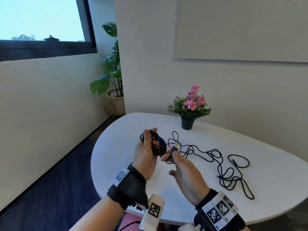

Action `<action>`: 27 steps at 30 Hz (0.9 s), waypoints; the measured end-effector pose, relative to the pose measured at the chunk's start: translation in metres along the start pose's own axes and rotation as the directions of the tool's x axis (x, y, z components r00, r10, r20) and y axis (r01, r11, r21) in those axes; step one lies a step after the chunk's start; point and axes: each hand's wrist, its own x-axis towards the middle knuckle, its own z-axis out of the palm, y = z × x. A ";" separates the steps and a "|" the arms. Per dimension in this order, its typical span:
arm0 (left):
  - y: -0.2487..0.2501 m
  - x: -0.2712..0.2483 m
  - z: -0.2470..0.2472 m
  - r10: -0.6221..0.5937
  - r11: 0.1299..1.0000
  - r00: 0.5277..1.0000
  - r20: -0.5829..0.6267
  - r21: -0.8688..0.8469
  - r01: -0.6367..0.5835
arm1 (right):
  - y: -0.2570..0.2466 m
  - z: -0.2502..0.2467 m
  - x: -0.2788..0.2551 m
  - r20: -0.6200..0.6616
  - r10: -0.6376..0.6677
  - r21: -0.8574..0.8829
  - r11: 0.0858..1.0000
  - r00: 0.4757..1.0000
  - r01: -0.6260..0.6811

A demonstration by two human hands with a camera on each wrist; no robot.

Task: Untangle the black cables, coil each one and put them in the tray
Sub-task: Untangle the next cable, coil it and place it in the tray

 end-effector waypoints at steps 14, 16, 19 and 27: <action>0.001 -0.009 0.010 0.033 0.992 0.984 0.174 0.118 -0.054 | -0.014 -0.002 0.009 -0.200 0.282 0.181 0.952 0.938 -0.248; 0.001 -0.006 0.011 0.083 0.987 0.988 0.131 0.123 -0.099 | -0.012 -0.002 0.009 -0.256 0.255 0.215 0.955 0.932 -0.202; 0.001 0.001 0.007 0.141 0.986 0.990 0.027 0.086 -0.143 | -0.011 -0.006 0.006 -0.316 0.133 0.218 0.974 0.939 -0.064; -0.003 -0.003 0.012 0.217 0.967 0.973 0.082 0.121 -0.226 | -0.005 -0.002 -0.002 -0.123 -0.118 -0.035 0.993 0.985 0.114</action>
